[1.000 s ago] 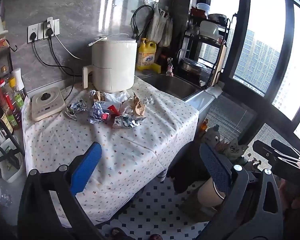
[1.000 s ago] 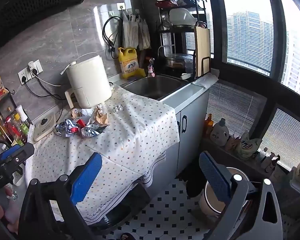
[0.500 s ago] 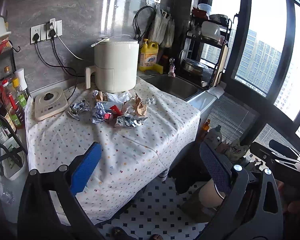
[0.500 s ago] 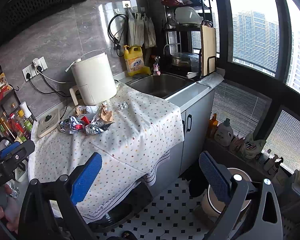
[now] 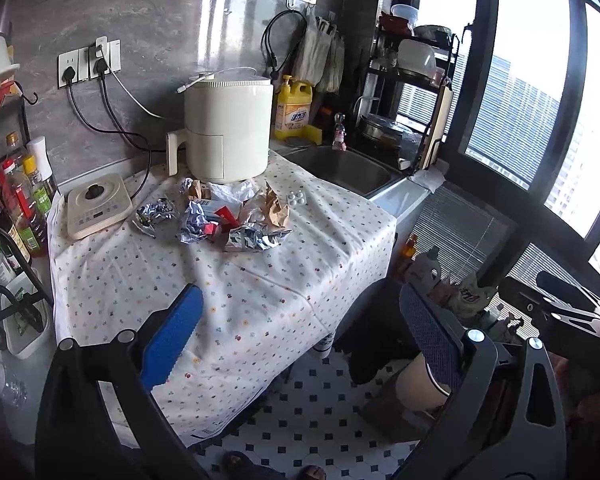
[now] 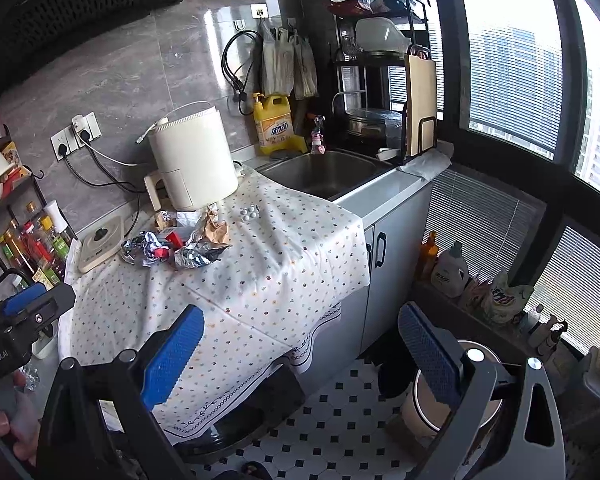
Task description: Collect trash
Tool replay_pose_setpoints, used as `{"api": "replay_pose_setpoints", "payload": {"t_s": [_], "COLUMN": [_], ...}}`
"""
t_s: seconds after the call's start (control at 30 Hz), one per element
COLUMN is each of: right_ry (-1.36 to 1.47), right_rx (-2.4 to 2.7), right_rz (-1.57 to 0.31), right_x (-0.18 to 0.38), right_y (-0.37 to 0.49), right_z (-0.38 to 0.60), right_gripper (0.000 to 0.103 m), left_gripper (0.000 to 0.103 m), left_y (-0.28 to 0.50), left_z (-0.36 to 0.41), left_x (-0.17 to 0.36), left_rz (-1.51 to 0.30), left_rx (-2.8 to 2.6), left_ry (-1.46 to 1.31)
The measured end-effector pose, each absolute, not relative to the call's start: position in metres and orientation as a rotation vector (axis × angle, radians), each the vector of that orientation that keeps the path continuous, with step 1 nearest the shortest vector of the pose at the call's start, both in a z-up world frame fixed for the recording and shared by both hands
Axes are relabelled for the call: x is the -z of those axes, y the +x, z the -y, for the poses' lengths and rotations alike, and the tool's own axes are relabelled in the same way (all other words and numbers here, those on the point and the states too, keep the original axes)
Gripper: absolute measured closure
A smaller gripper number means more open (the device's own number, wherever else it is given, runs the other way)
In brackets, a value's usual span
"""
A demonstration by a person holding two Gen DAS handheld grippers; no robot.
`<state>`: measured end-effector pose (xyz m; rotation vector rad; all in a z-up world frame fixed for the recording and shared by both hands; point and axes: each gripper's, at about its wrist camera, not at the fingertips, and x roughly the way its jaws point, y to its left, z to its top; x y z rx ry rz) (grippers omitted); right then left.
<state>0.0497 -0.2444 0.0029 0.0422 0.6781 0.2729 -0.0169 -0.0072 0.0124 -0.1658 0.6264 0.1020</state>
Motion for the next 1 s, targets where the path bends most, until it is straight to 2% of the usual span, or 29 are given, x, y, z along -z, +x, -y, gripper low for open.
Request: {"api": "replay_pose_setpoints", "payload": {"t_s": [1.0], "right_ry": [0.024], "right_rx": [-0.273], "right_rz": [-0.684], "right_x": [0.001], "right_y": [0.055], "right_z": [0.238], "right_gripper": [0.007], "left_gripper": [0.005], "left_y": [-0.013], "left_z": [0.004], "left_x": [-0.009], "left_rz": [-0.624], "left_rx": [-0.116], "left_ry": [-0.179]}}
